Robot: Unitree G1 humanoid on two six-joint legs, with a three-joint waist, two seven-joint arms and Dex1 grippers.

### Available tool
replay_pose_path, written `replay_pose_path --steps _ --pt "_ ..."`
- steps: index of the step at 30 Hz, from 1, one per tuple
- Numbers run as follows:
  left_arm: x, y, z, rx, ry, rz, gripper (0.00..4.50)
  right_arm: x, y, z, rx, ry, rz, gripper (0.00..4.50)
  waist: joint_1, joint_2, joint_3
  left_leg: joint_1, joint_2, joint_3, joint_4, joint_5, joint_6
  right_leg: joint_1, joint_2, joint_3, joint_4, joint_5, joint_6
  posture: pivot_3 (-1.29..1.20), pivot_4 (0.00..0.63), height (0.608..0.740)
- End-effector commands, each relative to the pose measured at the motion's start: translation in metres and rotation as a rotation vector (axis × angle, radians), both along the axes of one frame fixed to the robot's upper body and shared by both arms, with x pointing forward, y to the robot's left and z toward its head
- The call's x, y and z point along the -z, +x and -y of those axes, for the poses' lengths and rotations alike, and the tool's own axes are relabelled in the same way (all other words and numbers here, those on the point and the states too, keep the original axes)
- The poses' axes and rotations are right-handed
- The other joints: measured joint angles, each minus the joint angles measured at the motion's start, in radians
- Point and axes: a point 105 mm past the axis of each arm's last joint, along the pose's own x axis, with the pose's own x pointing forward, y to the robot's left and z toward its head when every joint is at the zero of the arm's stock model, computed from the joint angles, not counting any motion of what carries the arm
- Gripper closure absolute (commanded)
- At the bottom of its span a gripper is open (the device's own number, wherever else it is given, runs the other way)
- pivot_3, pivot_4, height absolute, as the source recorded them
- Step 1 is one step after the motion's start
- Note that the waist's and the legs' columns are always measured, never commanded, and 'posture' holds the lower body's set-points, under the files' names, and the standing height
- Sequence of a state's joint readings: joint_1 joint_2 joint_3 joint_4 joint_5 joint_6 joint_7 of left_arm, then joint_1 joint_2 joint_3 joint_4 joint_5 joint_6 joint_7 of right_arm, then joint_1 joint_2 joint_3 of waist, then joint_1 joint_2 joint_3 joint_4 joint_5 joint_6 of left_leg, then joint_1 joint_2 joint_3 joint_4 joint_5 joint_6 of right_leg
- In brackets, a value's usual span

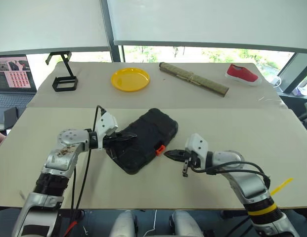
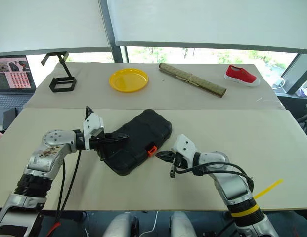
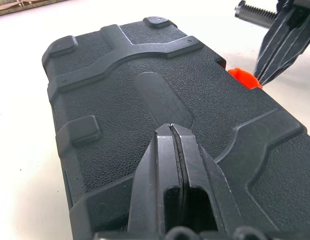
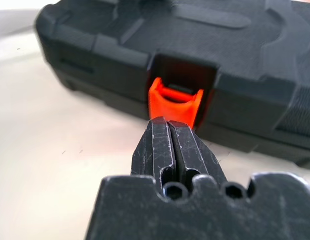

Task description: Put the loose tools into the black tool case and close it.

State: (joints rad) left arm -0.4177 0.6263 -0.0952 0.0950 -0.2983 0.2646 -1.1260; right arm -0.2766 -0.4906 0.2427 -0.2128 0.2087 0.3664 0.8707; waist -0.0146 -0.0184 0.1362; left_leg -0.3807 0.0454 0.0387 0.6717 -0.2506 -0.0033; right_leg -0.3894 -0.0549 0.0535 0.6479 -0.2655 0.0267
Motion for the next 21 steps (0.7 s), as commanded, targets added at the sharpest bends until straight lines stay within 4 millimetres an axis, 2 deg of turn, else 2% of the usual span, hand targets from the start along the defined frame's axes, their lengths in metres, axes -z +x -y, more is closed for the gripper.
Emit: replay_pose_path --steps 1,5,12,17,21 --pt "0.045 -0.011 -0.005 -0.017 0.071 -0.162 4.46 -0.019 0.006 -0.009 -0.017 0.050 0.076 4.41 0.000 0.000 0.000 0.000 0.000 0.000 0.000 0.000 0.000 0.000 0.000 0.000 0.000 0.000 0.000 0.00 0.150 0.740" --pt "0.048 -0.012 -0.006 -0.014 0.085 -0.172 4.46 -0.022 0.005 -0.013 -0.030 0.066 0.075 4.41 -0.001 0.000 0.000 0.001 0.000 0.000 -0.001 0.000 0.000 0.000 0.000 0.000 0.000 0.000 0.000 0.00 0.150 0.740" --pt "0.054 -0.016 -0.004 0.004 0.103 -0.189 4.46 -0.009 0.009 -0.013 -0.005 0.024 0.052 4.41 -0.003 0.001 -0.001 0.005 0.000 0.002 -0.004 0.000 0.000 0.001 0.000 0.003 0.000 -0.001 0.001 0.00 0.150 0.740" --pt "0.053 -0.014 -0.003 0.005 0.103 -0.187 4.46 0.001 0.004 -0.007 0.001 -0.027 0.009 4.41 -0.003 0.001 -0.001 0.006 0.000 0.003 -0.005 0.000 0.000 0.001 0.000 0.005 0.000 -0.001 0.002 0.00 0.150 0.740" --pt "0.052 -0.013 -0.001 0.011 0.103 -0.188 4.46 -0.002 0.009 -0.010 0.028 -0.001 0.020 4.41 -0.001 0.001 -0.001 0.006 0.000 0.004 -0.005 0.000 0.000 0.001 0.000 0.005 -0.001 -0.001 0.002 0.00 0.150 0.740"
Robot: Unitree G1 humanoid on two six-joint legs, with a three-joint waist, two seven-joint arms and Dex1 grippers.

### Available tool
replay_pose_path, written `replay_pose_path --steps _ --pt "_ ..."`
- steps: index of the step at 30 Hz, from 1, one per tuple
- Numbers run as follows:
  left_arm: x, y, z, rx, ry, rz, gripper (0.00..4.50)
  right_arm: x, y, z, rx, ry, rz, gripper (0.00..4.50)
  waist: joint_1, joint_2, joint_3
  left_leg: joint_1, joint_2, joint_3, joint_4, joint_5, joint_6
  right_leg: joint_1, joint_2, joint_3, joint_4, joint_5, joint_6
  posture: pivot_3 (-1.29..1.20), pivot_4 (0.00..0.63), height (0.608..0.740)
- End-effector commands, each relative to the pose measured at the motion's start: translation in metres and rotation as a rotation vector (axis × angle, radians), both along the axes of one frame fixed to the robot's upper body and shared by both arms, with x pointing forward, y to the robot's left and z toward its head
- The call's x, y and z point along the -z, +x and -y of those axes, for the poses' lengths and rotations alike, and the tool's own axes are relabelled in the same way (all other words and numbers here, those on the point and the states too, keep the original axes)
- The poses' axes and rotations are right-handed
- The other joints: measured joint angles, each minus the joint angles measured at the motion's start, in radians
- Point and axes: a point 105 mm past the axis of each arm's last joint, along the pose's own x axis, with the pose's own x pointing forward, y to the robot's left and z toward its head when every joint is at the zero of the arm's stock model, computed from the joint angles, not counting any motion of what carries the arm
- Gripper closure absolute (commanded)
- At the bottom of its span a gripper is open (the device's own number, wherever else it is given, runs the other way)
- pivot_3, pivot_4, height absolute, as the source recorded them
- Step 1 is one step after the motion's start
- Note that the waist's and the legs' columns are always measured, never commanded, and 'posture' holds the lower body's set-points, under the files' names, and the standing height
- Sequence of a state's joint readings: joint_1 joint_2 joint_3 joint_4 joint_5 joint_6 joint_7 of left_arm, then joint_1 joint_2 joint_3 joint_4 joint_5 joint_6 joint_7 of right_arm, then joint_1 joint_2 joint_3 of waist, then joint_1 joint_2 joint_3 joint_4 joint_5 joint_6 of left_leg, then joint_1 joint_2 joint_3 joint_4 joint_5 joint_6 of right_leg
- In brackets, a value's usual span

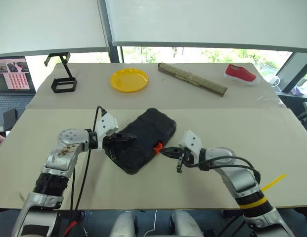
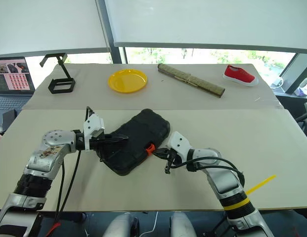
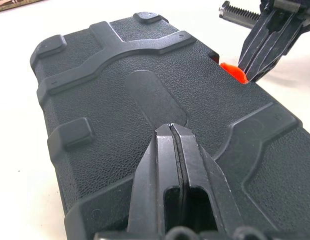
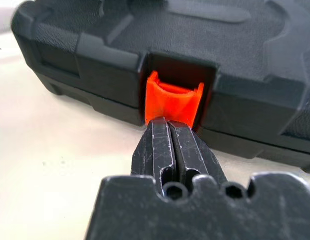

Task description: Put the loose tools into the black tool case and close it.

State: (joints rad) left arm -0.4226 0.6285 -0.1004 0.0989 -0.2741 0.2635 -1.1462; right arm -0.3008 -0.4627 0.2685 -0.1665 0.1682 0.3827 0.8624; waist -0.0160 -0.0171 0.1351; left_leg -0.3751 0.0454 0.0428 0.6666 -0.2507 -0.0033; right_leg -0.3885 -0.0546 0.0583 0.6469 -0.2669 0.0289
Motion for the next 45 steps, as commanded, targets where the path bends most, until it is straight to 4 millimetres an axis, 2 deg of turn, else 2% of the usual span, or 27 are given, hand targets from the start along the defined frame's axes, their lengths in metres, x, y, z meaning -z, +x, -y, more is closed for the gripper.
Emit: replay_pose_path --steps 1,6,14,18,26,27,29,30,32,33,34,38,40,43,44,45 --pt "0.051 -0.013 -0.001 -0.006 0.082 -0.187 4.46 -0.012 0.004 -0.006 0.013 0.031 0.048 4.41 0.000 0.000 0.000 0.000 0.000 0.000 0.000 0.000 0.000 0.000 0.000 0.000 0.000 0.000 0.000 0.00 0.150 0.740" --pt "0.062 -0.019 0.001 0.006 0.123 -0.243 4.46 -0.013 0.005 -0.016 -0.001 0.061 0.052 4.41 -0.001 0.000 0.000 0.001 0.000 0.000 0.000 0.000 0.000 0.000 0.000 0.001 0.000 -0.002 0.003 0.00 0.150 0.740" --pt "0.068 -0.022 0.000 0.001 0.125 -0.274 4.46 -0.014 0.013 -0.026 -0.009 0.079 0.072 4.41 -0.011 -0.001 -0.003 0.005 0.000 0.004 -0.005 0.000 0.000 0.000 0.001 0.005 0.000 -0.002 0.004 0.00 0.150 0.740" --pt "0.069 -0.023 -0.003 -0.012 0.127 -0.280 4.46 -0.023 0.014 -0.032 -0.035 0.125 0.094 4.41 -0.016 -0.001 -0.003 0.006 0.001 0.003 -0.006 0.000 0.000 0.000 0.002 0.006 0.000 -0.002 0.003 0.00 0.150 0.740" --pt "0.073 -0.026 -0.012 -0.047 0.113 -0.261 4.46 -0.033 0.010 -0.027 -0.048 0.150 0.130 4.41 -0.024 -0.001 -0.003 0.006 0.001 0.003 -0.006 0.000 0.000 0.000 0.002 0.006 0.000 -0.003 0.003 0.00 0.150 0.740" --pt "0.071 -0.025 -0.014 -0.055 0.099 -0.232 4.46 -0.034 0.009 -0.025 -0.048 0.153 0.130 4.41 -0.027 -0.001 -0.003 0.006 0.002 0.003 -0.007 0.000 0.000 0.000 0.002 0.006 0.000 -0.003 0.003 0.00 0.150 0.740" --pt "0.051 -0.020 -0.019 -0.090 -0.003 -0.126 4.46 -0.037 0.001 -0.017 -0.070 0.168 0.116 4.41 -0.030 0.000 -0.003 0.006 0.002 0.003 -0.007 0.000 0.000 0.000 0.002 0.007 0.000 -0.003 0.003 0.00 0.150 0.740" --pt "0.039 -0.019 -0.024 -0.118 -0.064 -0.083 4.21 -0.038 -0.003 -0.009 -0.068 0.176 0.096 4.47 -0.032 0.000 -0.003 0.006 0.002 0.003 -0.008 0.000 0.000 -0.001 0.002 0.008 0.000 -0.003 0.003 0.00 0.150 0.740" --pt "0.021 -0.021 -0.036 -0.162 -0.122 -0.020 3.84 -0.039 -0.011 0.005 -0.074 0.176 0.086 3.91 -0.034 -0.001 -0.002 0.006 0.004 0.002 -0.009 0.000 0.000 -0.002 0.003 0.010 0.000 -0.003 0.002 0.00 0.150 0.740" --pt "0.015 -0.025 -0.046 -0.182 -0.127 0.007 3.32 -0.038 -0.015 0.015 -0.072 0.159 0.076 3.56 -0.034 -0.001 -0.002 0.006 0.004 0.001 -0.010 -0.001 0.001 -0.002 0.004 0.010 -0.001 -0.003 0.002 0.00 0.150 0.740" --pt "0.010 -0.030 -0.055 -0.197 -0.126 0.022 3.13 -0.037 -0.018 0.024 -0.073 0.141 0.073 3.31 -0.034 -0.002 -0.002 0.006 0.004 0.001 -0.010 -0.002 0.001 -0.002 0.004 0.010 -0.002 -0.002 0.001 0.00 0.150 0.740" --pt "-0.006 -0.052 -0.097 -0.318 -0.113 0.058 1.78 -0.036 -0.021 0.068 -0.024 0.059 0.127 2.01 -0.035 -0.009 0.004 0.004 0.004 0.004 -0.015 -0.002 0.000 -0.006 0.002 0.011 -0.006 0.000 -0.003 0.00 0.150 0.740" --pt "-0.006 -0.062 -0.113 -0.365 -0.081 0.067 1.14 -0.037 -0.023 0.081 -0.030 0.033 0.177 1.40 -0.033 -0.011 0.005 0.002 0.004 0.005 -0.015 -0.002 0.000 -0.009 0.001 0.011 -0.006 0.000 -0.003 0.00 0.150 0.740" --pt "0.003 -0.084 -0.135 -0.418 -0.035 0.082 0.04 -0.042 -0.028 0.097 -0.076 0.065 0.247 0.26 -0.028 -0.014 0.007 -0.004 0.003 0.008 -0.015 -0.002 0.000 -0.015 0.000 0.011 -0.006 0.000 -0.003 0.00 0.150 0.740" --pt "0.007 -0.091 -0.140 -0.439 -0.026 0.075 0.00 -0.043 -0.030 0.101 -0.083 0.073 0.271 0.03 -0.026 -0.018 0.009 -0.005 0.003 0.008 -0.015 -0.002 0.000 -0.016 0.000 0.011 -0.006 0.000 -0.003 0.00 0.150 0.740" --pt "0.012 -0.096 -0.144 -0.456 -0.010 0.068 0.00 -0.040 -0.031 0.106 -0.088 0.070 0.255 0.03 -0.025 -0.020 0.011 -0.007 0.004 0.009 -0.015 -0.002 0.000 -0.017 0.000 0.011 -0.006 0.000 -0.003 0.00 0.150 0.740"
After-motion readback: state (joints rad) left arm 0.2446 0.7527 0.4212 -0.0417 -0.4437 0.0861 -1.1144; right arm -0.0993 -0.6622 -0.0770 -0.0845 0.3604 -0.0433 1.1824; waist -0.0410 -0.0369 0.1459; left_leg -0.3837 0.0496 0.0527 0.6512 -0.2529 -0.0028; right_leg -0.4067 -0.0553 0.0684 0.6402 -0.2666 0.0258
